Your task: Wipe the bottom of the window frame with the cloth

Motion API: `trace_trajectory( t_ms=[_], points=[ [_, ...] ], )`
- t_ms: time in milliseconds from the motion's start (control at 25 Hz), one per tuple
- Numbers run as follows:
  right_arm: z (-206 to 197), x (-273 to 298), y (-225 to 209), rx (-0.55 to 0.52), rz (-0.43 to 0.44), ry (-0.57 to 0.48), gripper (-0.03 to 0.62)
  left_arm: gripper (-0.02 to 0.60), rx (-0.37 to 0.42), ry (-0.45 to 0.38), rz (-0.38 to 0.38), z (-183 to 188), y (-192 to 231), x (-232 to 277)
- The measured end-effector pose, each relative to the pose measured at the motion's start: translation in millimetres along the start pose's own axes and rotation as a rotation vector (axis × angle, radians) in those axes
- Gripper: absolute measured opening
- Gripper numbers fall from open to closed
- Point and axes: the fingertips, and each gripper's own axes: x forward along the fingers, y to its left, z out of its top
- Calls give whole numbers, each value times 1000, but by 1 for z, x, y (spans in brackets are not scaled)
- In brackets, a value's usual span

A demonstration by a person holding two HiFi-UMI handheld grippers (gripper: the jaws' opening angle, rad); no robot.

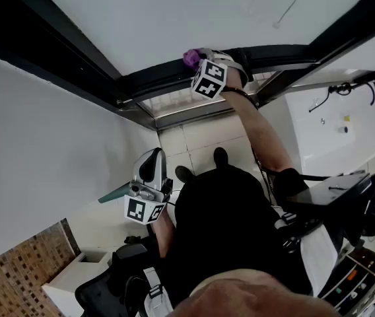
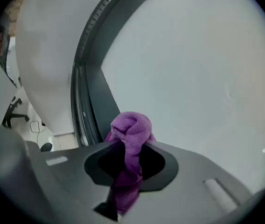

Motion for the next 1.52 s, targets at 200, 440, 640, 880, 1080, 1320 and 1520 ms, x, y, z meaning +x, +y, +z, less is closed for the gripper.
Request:
trace_trajectory(
  t_ms=[200,440,640,880,1080,1320,1520],
  points=[
    [-40,-5,-20,-204,-108,254,66,-2,2,6,-1,-1,-4,-5],
    [91,-43,36,-56,101,-179,69,-2,-8,-17,69,4,14,-29],
    [224,12,102,9,267,-386,71,-2,11,-29,86,17,19,-40],
    [172,26,95,-313,104,-154,66,-2,6,-13,67,9,22,-35],
    [30,14,23,-527,-50,219,64,-2,2,4,-9,1,5,-11],
    [-48,-11,-17,-727,-122,427,64,-2,-12,32,-93,-11,-19,17],
    [-62,-26,-48,-666,-191,449,67,-2,-9,40,-96,-14,-26,25]
  ],
)
